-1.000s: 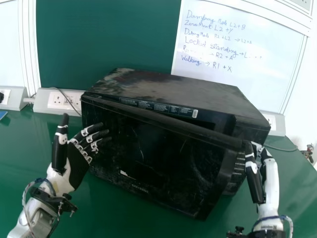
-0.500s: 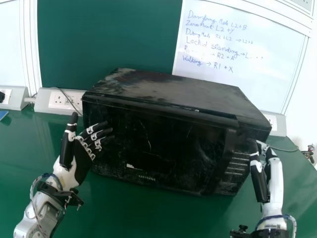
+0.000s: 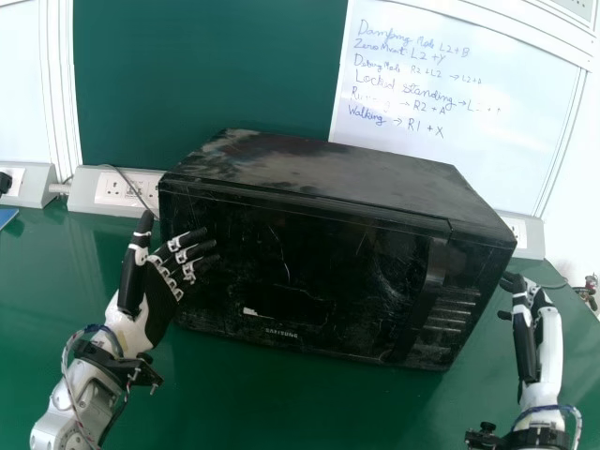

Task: Put biscuit inside oven

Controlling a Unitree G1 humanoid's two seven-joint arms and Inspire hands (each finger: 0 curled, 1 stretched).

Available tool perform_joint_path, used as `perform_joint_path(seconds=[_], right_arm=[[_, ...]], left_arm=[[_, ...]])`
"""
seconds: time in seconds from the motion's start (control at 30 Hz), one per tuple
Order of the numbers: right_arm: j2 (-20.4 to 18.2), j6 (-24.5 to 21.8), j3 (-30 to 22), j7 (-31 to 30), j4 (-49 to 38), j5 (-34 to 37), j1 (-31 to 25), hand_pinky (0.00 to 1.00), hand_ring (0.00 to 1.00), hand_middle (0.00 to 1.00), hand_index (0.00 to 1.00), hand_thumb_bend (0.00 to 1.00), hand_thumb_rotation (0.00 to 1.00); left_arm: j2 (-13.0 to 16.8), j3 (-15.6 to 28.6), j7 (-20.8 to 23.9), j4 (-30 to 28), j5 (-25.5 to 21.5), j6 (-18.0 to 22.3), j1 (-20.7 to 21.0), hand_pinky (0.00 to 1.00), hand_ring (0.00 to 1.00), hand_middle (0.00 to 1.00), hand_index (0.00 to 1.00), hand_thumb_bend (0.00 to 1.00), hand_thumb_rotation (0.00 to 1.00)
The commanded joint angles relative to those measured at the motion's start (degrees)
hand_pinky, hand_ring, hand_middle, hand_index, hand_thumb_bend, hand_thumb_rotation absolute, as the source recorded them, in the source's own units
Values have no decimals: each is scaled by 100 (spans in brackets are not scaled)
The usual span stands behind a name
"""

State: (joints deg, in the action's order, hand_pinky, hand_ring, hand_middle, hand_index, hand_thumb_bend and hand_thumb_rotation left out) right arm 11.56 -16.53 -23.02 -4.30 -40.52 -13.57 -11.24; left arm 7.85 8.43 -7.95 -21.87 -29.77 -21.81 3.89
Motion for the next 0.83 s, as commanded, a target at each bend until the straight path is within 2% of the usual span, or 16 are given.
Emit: perform_joint_path(seconds=[0.0,0.23,0.47,0.6,0.8], right_arm=[[98,56,-100,-22,88,117,11,64,72,76,76,67,11],[83,-56,-187,31,13,173,-126,64,72,76,77,67,10],[54,35,-147,34,-56,180,-265,63,72,76,76,67,8],[36,103,-91,74,-37,167,-270,63,71,76,76,67,9],[-12,210,-66,145,113,273,-205,65,72,76,76,67,10]], left_arm=[[24,-52,-80,99,32,-29,193,79,80,79,78,71,35],[14,-58,-161,198,84,55,248,80,80,79,78,71,35],[3,112,-154,-324,-105,-4,-128,78,77,75,75,68,38],[69,458,-37,-764,-551,-270,-437,78,76,74,77,69,39],[90,1014,282,-1145,-983,-336,-765,77,75,75,76,69,38]])
